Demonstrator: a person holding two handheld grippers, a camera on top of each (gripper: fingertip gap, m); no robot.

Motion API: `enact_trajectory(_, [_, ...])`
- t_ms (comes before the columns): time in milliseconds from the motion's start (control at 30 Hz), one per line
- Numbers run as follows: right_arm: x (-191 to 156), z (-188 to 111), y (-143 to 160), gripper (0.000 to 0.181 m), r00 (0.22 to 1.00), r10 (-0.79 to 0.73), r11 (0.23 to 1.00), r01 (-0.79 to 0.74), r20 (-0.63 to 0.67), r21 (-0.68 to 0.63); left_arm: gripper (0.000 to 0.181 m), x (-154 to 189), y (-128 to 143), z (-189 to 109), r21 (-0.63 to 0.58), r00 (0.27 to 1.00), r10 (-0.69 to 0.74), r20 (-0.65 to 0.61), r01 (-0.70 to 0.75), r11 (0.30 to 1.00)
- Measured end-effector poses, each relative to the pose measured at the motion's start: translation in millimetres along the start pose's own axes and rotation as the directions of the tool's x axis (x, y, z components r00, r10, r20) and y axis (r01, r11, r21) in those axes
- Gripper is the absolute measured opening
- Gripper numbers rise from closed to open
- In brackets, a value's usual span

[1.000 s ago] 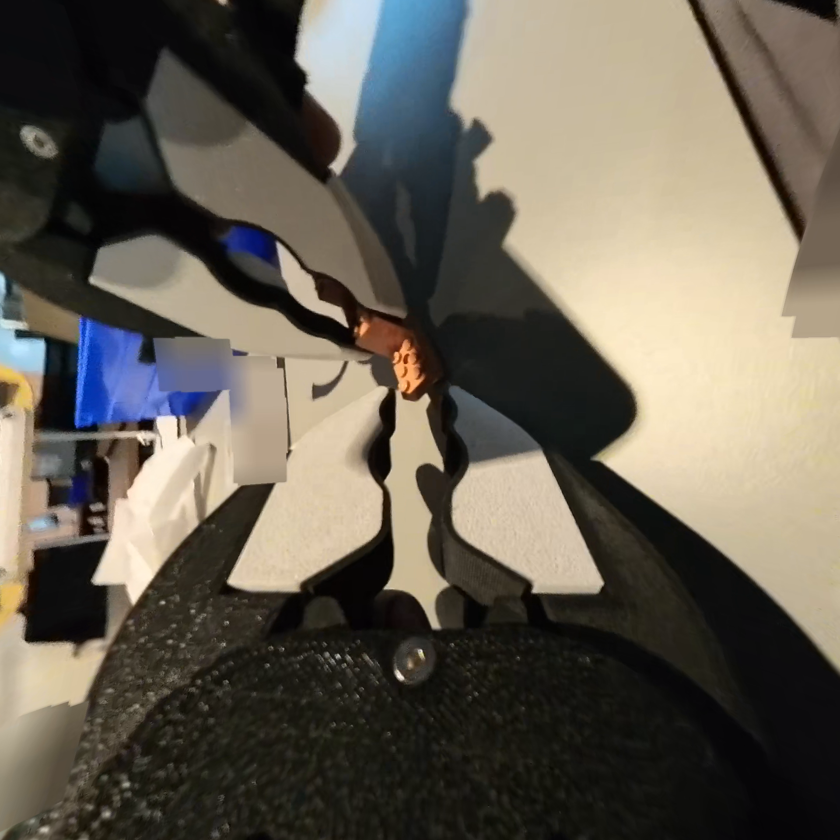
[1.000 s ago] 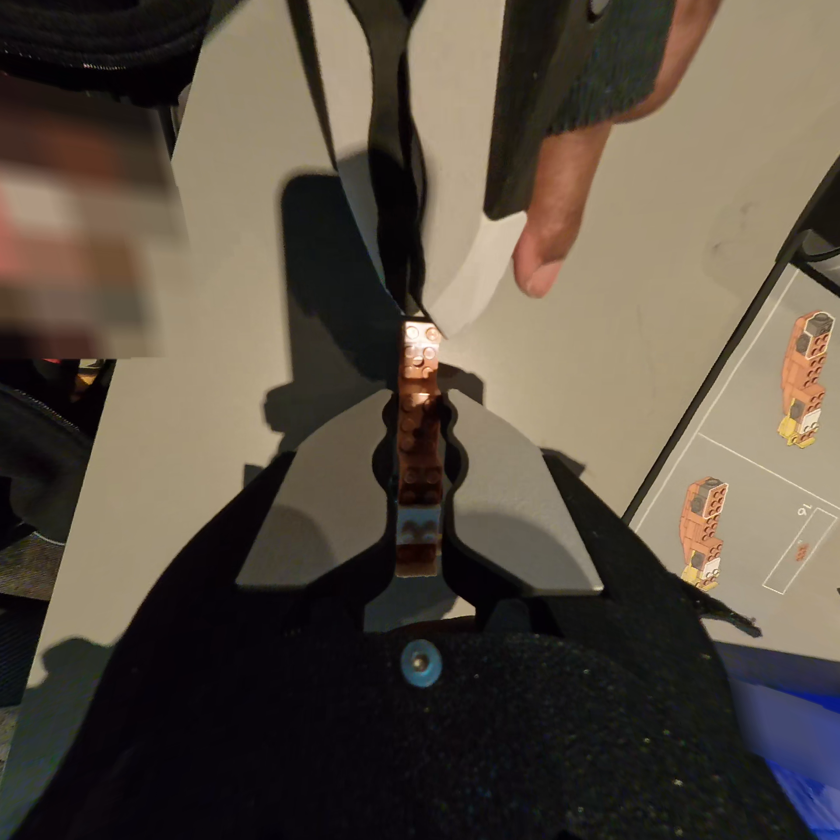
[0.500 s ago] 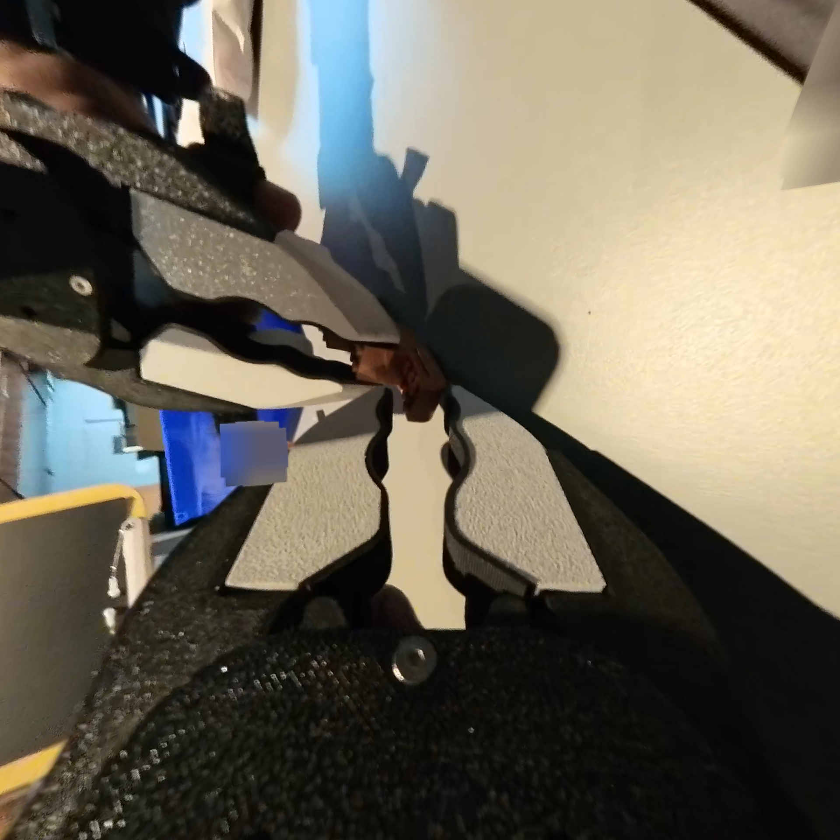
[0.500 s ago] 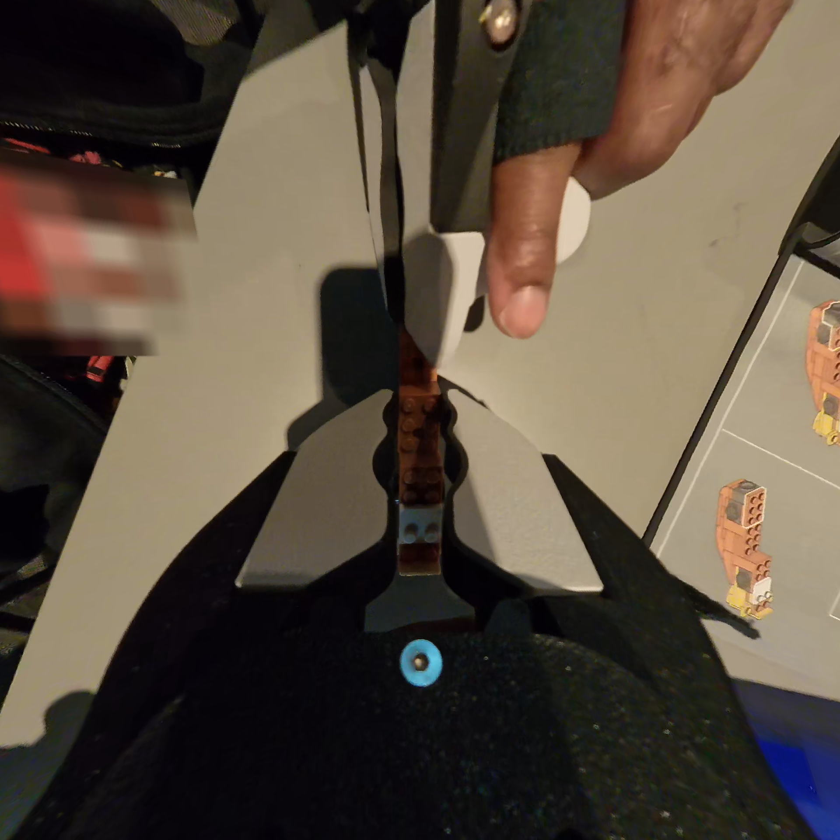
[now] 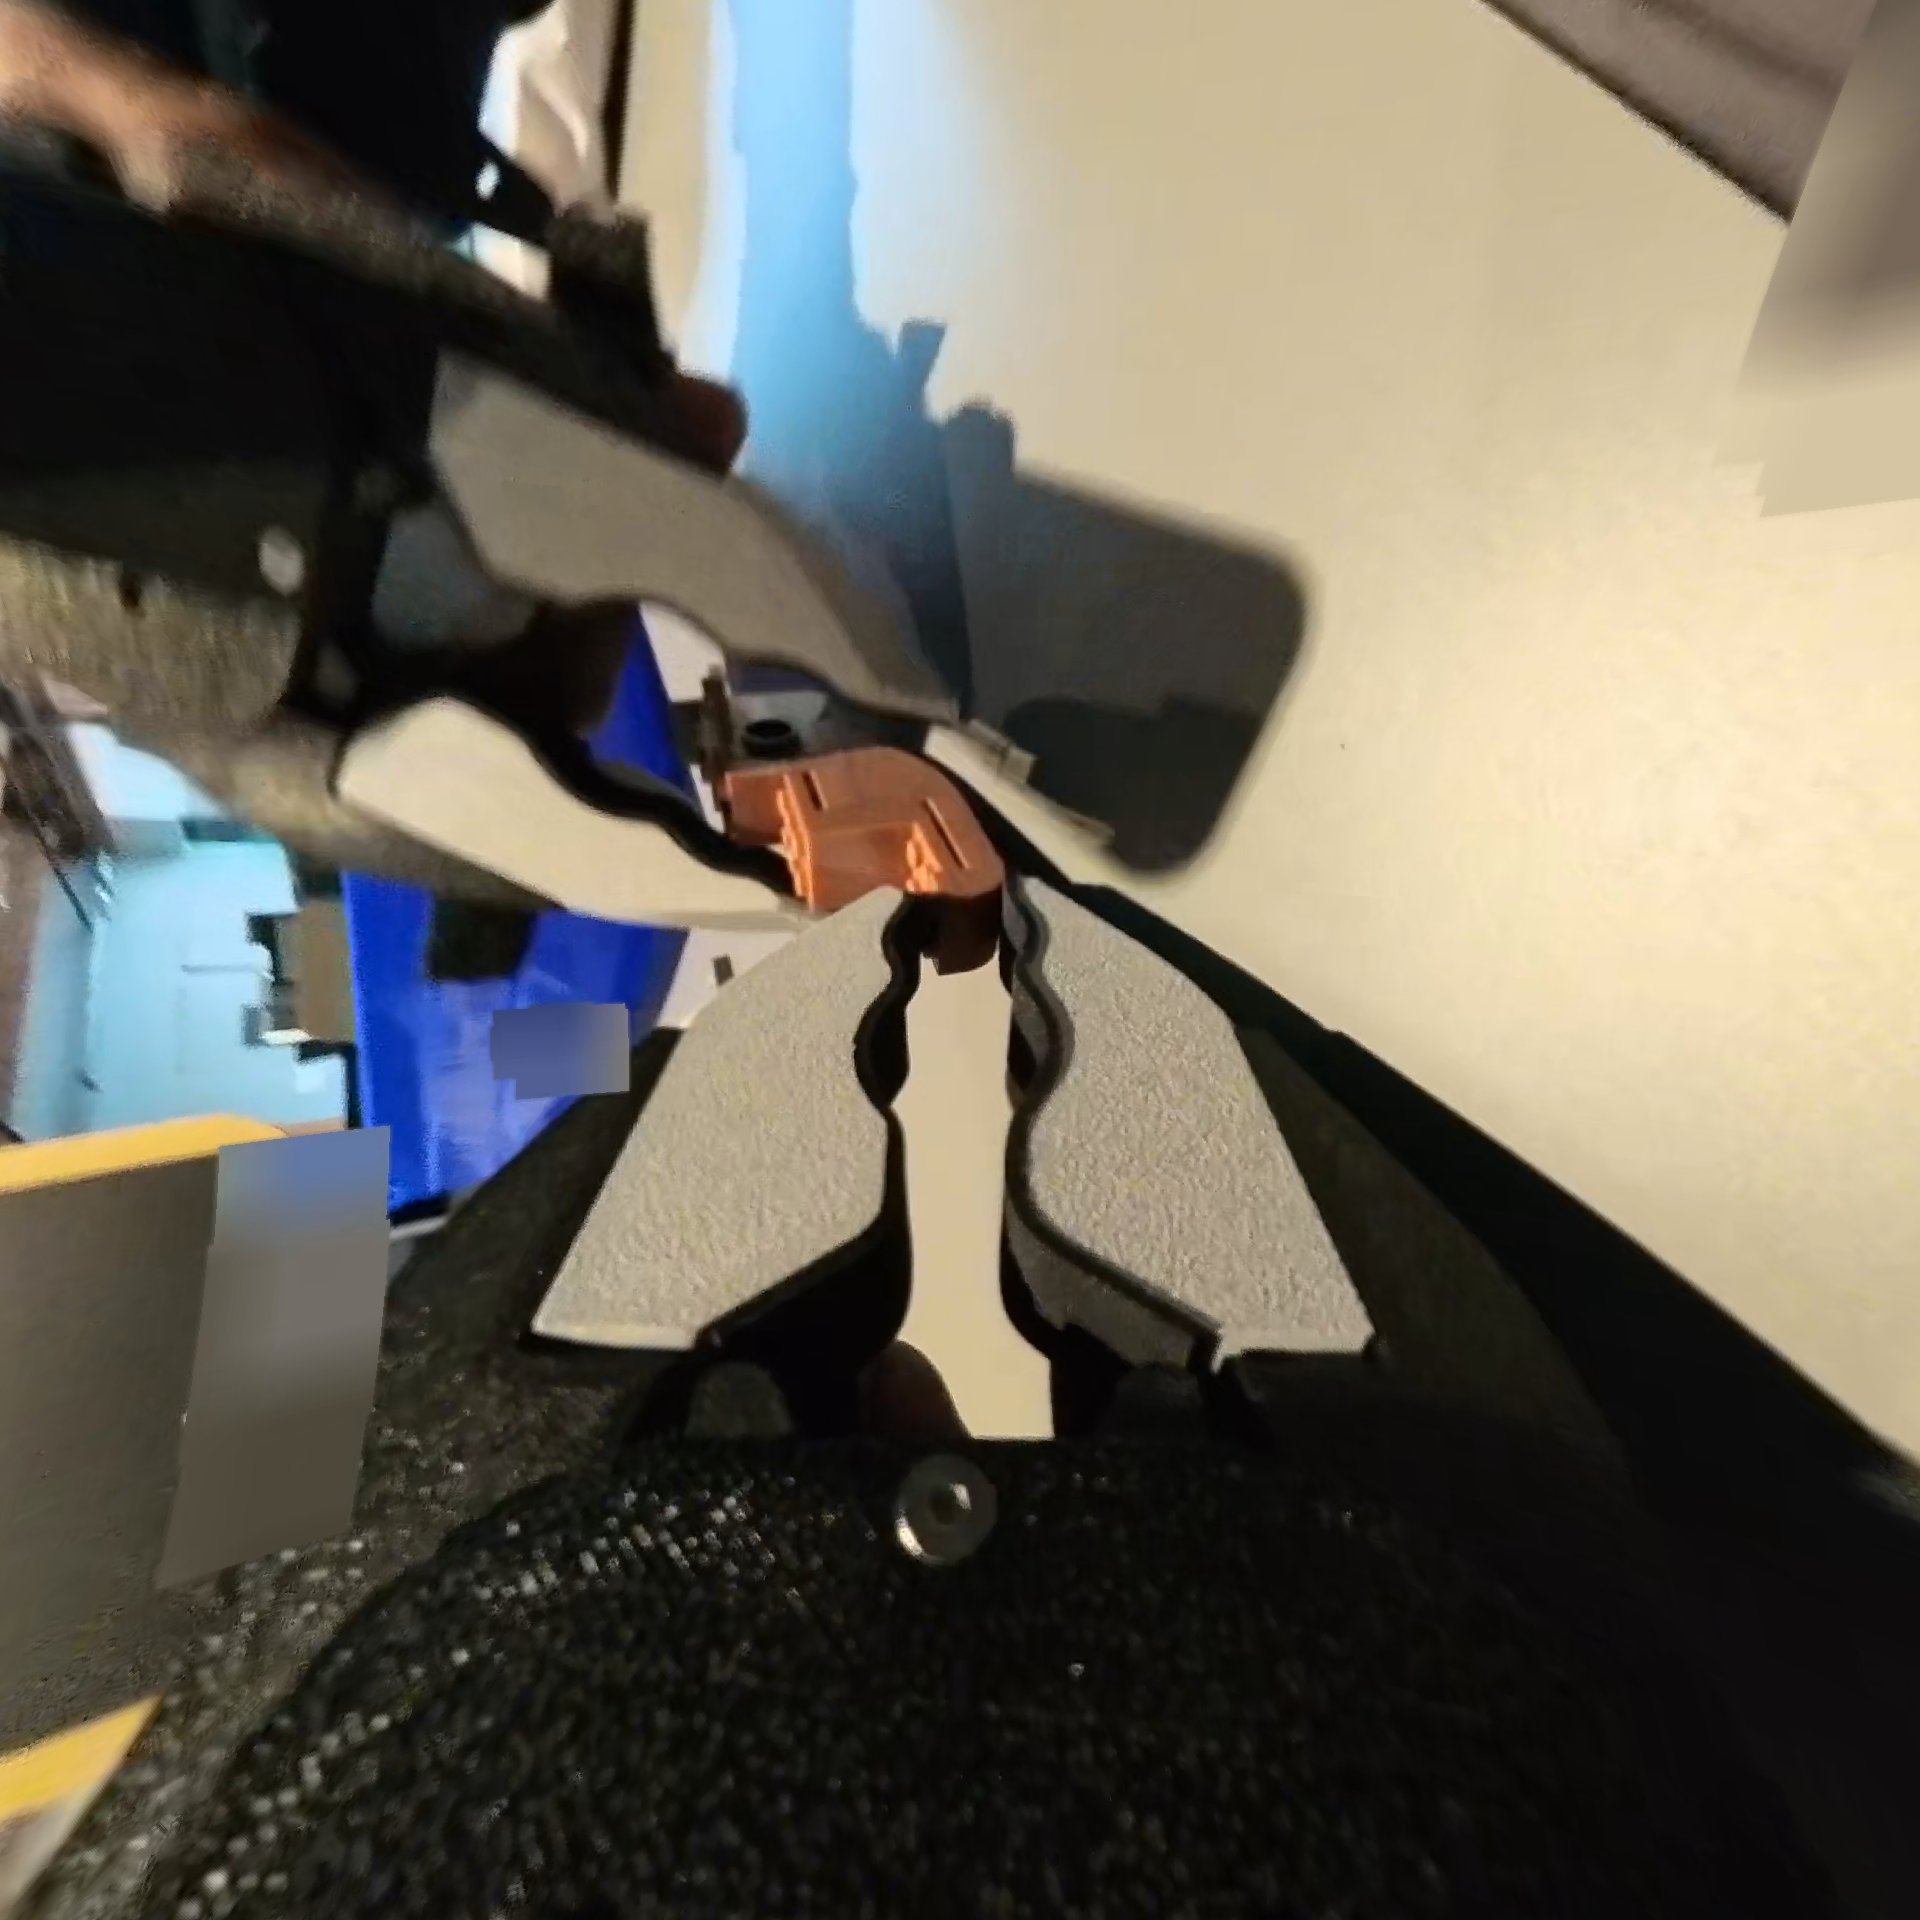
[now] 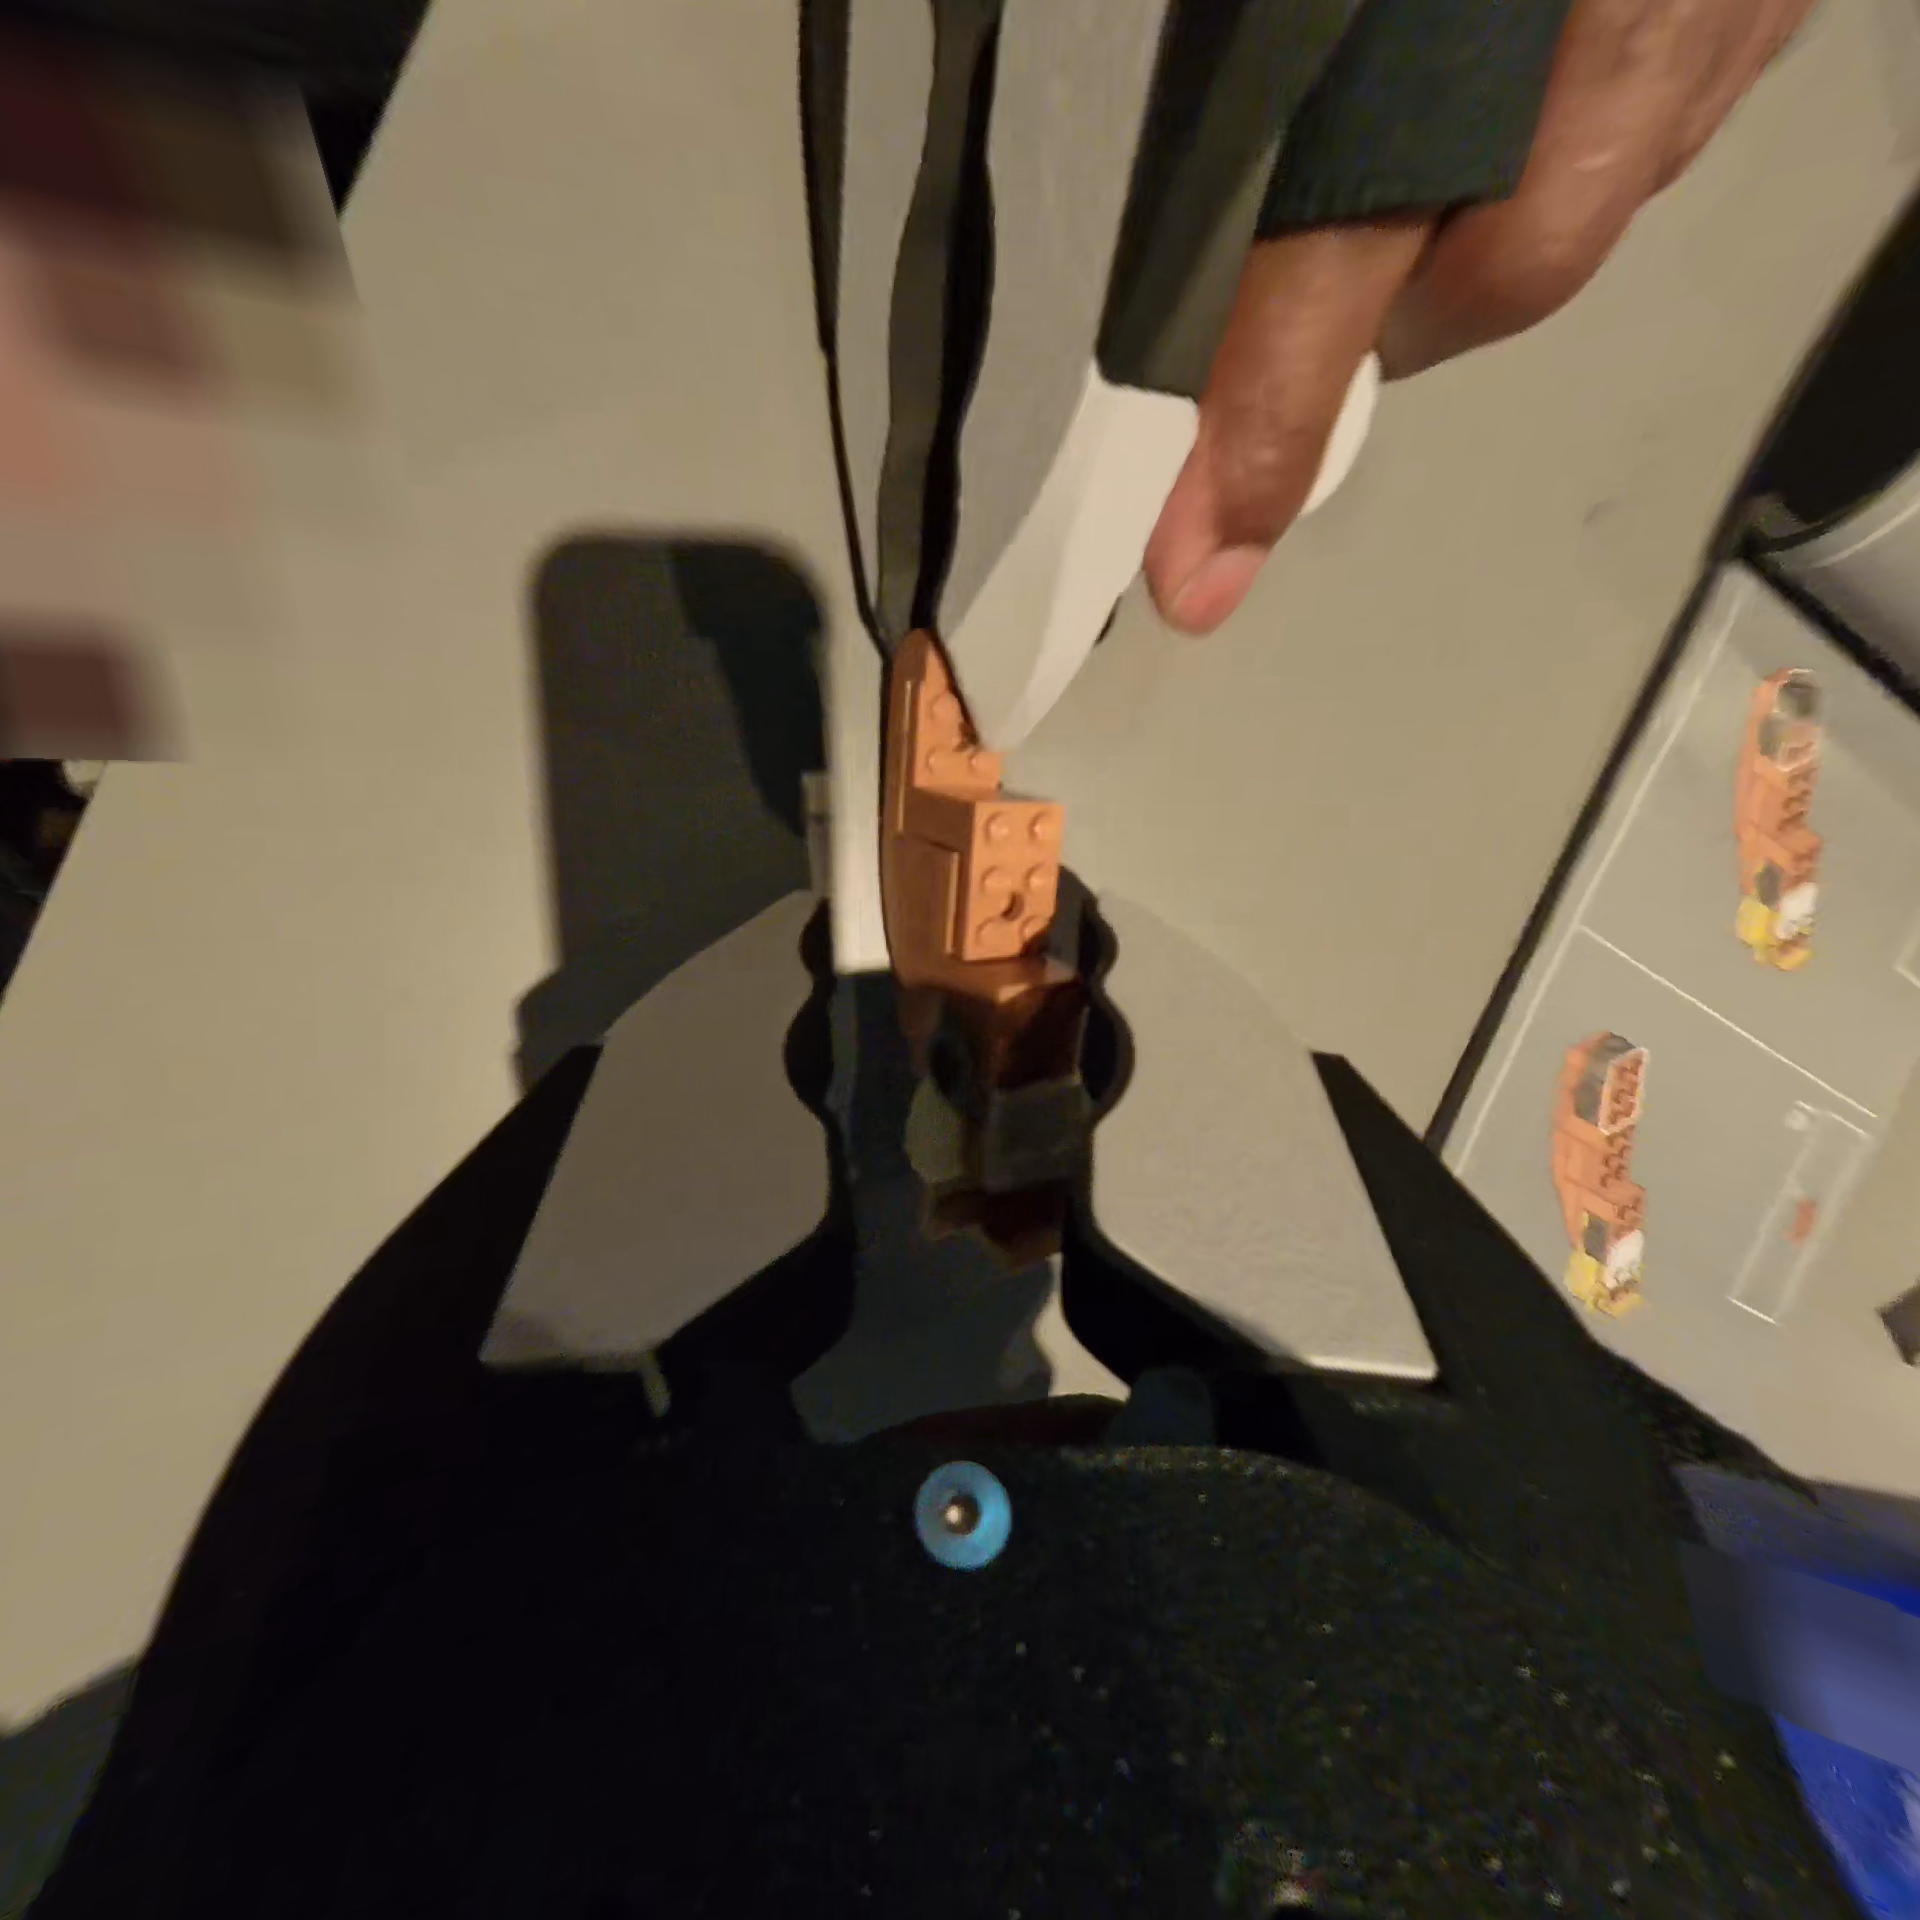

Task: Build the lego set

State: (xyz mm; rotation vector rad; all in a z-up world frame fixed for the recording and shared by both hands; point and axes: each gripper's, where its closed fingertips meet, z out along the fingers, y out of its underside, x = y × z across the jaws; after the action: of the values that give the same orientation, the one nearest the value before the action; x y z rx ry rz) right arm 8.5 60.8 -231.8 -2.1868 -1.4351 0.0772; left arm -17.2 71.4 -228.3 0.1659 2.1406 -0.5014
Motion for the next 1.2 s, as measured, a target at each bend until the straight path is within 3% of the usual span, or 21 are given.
enact_trajectory(200, [14.0, -29.8, -13.9, 0.047, 0.978, 0.066, 0.972, -0.018, -0.198, 0.233, 0.014, -1.1, -5.7, -1.3, 0.028, 0.987, -0.16, -0.005, 0.161, 0.987])
enact_trajectory(333, [15.4, -38.3, -13.1, 0.045, 0.945, 0.051, 0.961, 0.042, -0.324, 0.274, 0.014, -2.3, -10.1, -1.5, 0.055, 0.969, -0.247, -0.016, 0.247, 0.967])
enact_trajectory(567, [3.7, -31.7, -19.1, 0.05, 0.892, -0.045, 0.964, 0.157, -0.45, 0.216, 0.014, -3.1, -14.5, -2.2, 0.064, 0.919, -0.39, -0.047, 0.393, 0.917])
enact_trajectory(833, [7.8, -28.9, -25.1, 0.057, 0.832, -0.094, 0.974, 0.19, -0.547, 0.12, 0.014, -18.9, -23.8, -14.1, 0.122, 0.853, -0.521, -0.029, 0.521, 0.845])
enact_trajectory(1033, [9.0, -36.2, -41.5, 0.06, 0.791, -0.135, 0.97, 0.229, -0.597, 0.084, 0.014, -30.2, -33.7, -24.3, 0.13, 0.844, -0.537, -0.009, 0.533, 0.836])
enact_trajectory(1200, [6.9, -47.6, -50.6, 0.049, 0.774, -0.163, 0.968, 0.245, -0.612, 0.052, 0.014, -32.9, -46.7, -31.1, 0.141, 0.856, -0.517, -0.006, 0.512, 0.847])
